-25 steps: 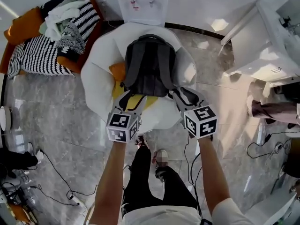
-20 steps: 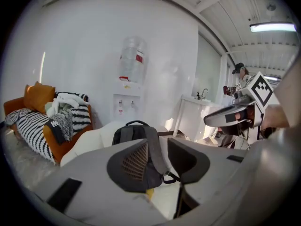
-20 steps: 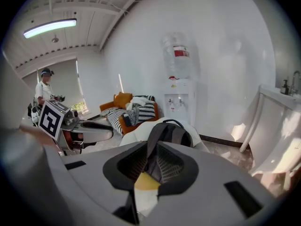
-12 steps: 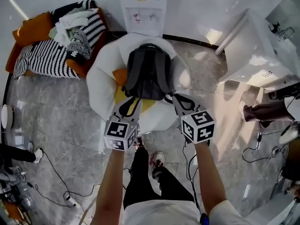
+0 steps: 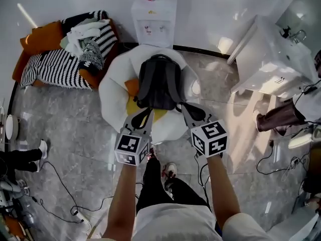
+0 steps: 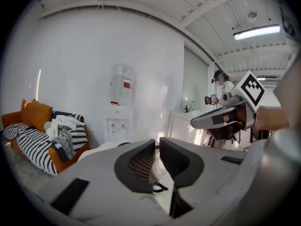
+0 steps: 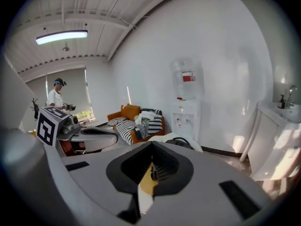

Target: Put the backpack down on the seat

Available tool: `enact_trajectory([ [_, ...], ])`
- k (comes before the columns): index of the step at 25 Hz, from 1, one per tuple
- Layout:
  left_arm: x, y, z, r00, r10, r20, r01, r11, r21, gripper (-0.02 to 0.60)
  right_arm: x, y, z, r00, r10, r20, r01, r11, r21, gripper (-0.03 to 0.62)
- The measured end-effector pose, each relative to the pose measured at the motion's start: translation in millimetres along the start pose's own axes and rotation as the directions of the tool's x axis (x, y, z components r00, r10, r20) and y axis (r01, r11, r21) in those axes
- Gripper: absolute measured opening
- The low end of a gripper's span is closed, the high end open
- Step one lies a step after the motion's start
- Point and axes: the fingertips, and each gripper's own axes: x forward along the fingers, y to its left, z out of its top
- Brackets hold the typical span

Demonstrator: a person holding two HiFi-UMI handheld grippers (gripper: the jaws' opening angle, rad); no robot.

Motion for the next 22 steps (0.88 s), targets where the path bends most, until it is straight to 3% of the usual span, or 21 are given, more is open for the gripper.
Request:
enact_trajectory([
  [7,-35.5,-13.4,38.8,0.999,0.029,0.032,-0.029,1.0,0.005,0.041,-39.7,23.3,36.5,0.998,0.021,0.059,-0.02,1.0,-0.017,0.005],
  [13,-67.6,-13.9,70.5,0.996,0.066,0.063,-0.062,0.997,-0.053,-0.005,-67.2,42.6,66.7,0.993,0.053,0.107,-0.05,0.998,-0.03,0.005],
  [22,-108.9,-27.5,120.9,0.99,0.071,0.124,-0.077,0.996,0.047,-0.005,-108.9,59.5,114.9,0.984,0.081,0.159,-0.056,0.986,-0.157,0.005],
])
